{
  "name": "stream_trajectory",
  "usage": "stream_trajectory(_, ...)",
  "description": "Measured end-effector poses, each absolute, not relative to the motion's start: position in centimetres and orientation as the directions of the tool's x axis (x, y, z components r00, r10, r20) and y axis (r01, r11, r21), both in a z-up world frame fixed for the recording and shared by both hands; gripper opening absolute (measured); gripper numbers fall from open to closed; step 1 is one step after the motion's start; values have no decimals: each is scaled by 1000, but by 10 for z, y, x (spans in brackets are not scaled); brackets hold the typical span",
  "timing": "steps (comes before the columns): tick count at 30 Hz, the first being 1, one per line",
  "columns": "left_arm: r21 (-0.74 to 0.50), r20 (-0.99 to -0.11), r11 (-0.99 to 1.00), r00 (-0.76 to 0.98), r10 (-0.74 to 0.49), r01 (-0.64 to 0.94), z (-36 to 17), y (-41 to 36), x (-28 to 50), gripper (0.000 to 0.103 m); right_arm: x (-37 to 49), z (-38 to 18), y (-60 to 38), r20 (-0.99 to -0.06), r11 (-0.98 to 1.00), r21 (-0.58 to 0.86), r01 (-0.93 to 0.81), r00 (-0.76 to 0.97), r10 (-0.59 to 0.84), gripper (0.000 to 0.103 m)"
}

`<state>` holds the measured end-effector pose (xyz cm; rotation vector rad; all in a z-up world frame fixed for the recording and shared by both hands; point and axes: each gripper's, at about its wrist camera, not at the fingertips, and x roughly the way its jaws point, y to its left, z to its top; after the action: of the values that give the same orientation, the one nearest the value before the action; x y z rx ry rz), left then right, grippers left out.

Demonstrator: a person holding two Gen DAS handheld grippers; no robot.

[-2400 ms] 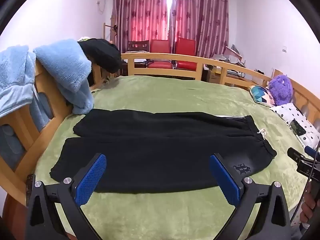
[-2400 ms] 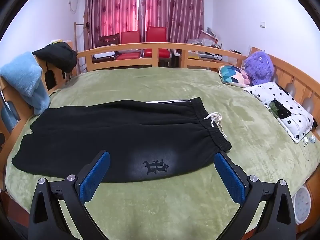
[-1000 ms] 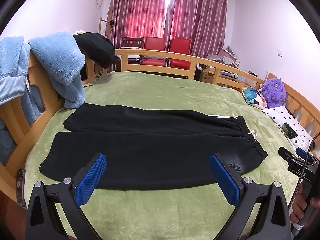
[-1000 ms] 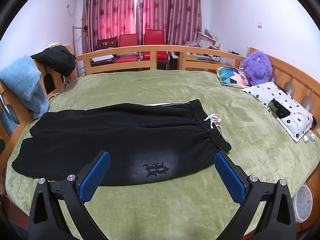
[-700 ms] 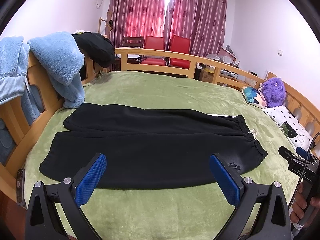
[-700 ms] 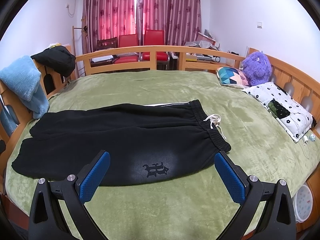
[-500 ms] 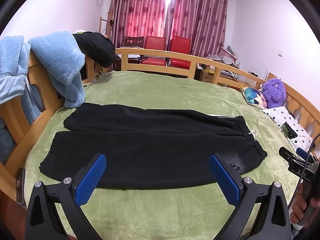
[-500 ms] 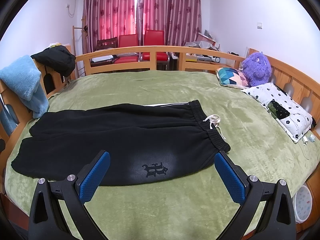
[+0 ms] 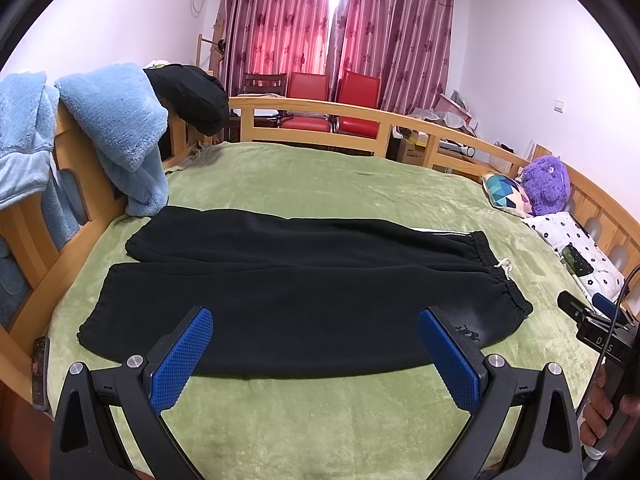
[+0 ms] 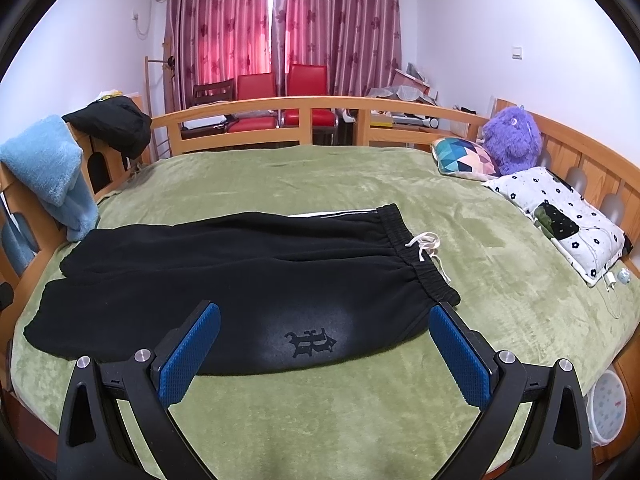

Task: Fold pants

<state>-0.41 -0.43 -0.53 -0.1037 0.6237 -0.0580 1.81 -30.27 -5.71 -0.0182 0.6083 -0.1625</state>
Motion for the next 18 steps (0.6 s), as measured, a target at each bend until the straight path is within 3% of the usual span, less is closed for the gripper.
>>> stream_trajectory(18, -109, -546, 994, 836, -54, -7, -1, -9, -3, 103, 23, -62, -299, -563, 985, -63, 159, 810, -167, 102)
